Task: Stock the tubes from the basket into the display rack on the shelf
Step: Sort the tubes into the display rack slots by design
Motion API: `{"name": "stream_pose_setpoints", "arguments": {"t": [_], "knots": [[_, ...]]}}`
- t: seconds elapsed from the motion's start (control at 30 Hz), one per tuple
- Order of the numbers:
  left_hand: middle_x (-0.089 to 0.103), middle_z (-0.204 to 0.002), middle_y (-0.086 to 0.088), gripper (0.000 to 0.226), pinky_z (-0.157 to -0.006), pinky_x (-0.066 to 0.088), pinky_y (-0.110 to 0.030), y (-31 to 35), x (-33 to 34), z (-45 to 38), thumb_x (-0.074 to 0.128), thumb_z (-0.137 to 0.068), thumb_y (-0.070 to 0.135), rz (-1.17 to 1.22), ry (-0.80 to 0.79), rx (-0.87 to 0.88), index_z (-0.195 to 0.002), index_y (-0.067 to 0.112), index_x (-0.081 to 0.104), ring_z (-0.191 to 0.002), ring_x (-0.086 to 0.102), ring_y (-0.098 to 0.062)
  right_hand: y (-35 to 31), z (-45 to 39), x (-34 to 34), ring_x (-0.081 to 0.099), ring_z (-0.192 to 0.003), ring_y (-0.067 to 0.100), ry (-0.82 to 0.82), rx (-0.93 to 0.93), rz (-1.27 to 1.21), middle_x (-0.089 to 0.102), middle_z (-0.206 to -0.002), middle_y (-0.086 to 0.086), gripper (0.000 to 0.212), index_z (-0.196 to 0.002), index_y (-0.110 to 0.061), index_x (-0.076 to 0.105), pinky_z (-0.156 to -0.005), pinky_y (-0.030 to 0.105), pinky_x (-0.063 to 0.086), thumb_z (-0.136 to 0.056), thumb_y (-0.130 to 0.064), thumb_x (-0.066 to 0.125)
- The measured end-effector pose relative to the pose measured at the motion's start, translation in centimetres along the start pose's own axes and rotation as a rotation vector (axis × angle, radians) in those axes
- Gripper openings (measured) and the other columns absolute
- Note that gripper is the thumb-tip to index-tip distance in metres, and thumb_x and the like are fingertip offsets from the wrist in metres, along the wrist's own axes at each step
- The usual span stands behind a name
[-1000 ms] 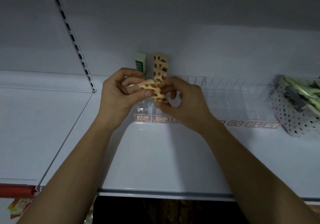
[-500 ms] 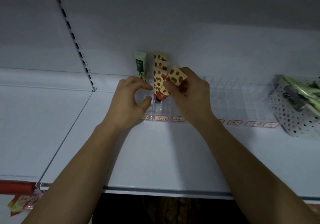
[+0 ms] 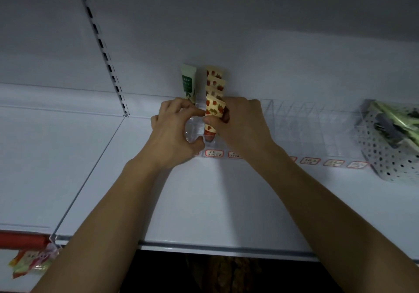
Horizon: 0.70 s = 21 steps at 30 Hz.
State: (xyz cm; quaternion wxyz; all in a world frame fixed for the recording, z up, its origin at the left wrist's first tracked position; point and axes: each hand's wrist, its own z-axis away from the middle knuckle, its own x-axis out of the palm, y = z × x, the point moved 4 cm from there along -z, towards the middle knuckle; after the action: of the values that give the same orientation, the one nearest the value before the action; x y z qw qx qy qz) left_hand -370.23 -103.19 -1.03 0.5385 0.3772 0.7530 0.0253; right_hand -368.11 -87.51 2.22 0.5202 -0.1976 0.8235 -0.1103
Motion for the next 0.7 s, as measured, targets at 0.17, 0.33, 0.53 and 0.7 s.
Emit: {"name": "stream_pose_setpoints", "arguments": {"t": [0.17,0.33,0.53,0.7], "knots": [[0.052,-0.130,0.001,0.065,-0.089,0.029,-0.038,0.0,0.1,0.0,0.067,-0.066,0.043,-0.046,-0.006,0.023,-0.128,0.025,0.062,-0.129,0.039,-0.026,0.0,0.2,0.2,0.048,-0.057,0.003,-0.050,0.018,-0.083,0.058,-0.069,-0.009,0.021,-0.083,-0.021,0.066,-0.059,0.016,0.030,-0.088,-0.039,0.074],[0.052,-0.129,0.000,0.065,-0.092,0.031,-0.039,0.6,-0.1,0.3,0.060,-0.068,0.045,0.001,0.010,0.015,-0.130,0.023,0.060,-0.128,0.040,-0.025,0.2,1.4,-0.1,0.053,-0.062,-0.006,-0.062,0.034,-0.280,0.065,-0.080,-0.010,0.029,-0.091,-0.023,0.060,-0.061,0.007,0.041,-0.077,-0.028,0.085],[0.057,-0.119,-0.007,0.056,-0.089,0.046,-0.051,3.7,-1.9,0.9,0.059,-0.073,0.026,0.215,0.264,0.141,-0.126,0.009,0.057,-0.111,0.054,-0.023,2.3,3.0,-3.3,0.063,-0.082,0.009,-0.054,0.003,-0.323,0.064,-0.092,-0.003,0.036,-0.105,-0.020,0.058,-0.071,0.016,0.052,-0.080,-0.026,0.084],[0.063,-0.111,-0.013,0.045,-0.085,0.040,-0.045,9.1,-1.5,1.1,0.058,-0.075,0.025,0.046,0.301,0.436,-0.113,0.003,0.067,-0.105,0.057,-0.032,7.2,4.1,-8.5,0.057,-0.090,0.009,0.006,-0.064,-0.068,0.065,-0.100,-0.001,0.020,-0.106,-0.017,0.066,-0.077,0.009,0.039,-0.088,-0.022,0.074]]}}
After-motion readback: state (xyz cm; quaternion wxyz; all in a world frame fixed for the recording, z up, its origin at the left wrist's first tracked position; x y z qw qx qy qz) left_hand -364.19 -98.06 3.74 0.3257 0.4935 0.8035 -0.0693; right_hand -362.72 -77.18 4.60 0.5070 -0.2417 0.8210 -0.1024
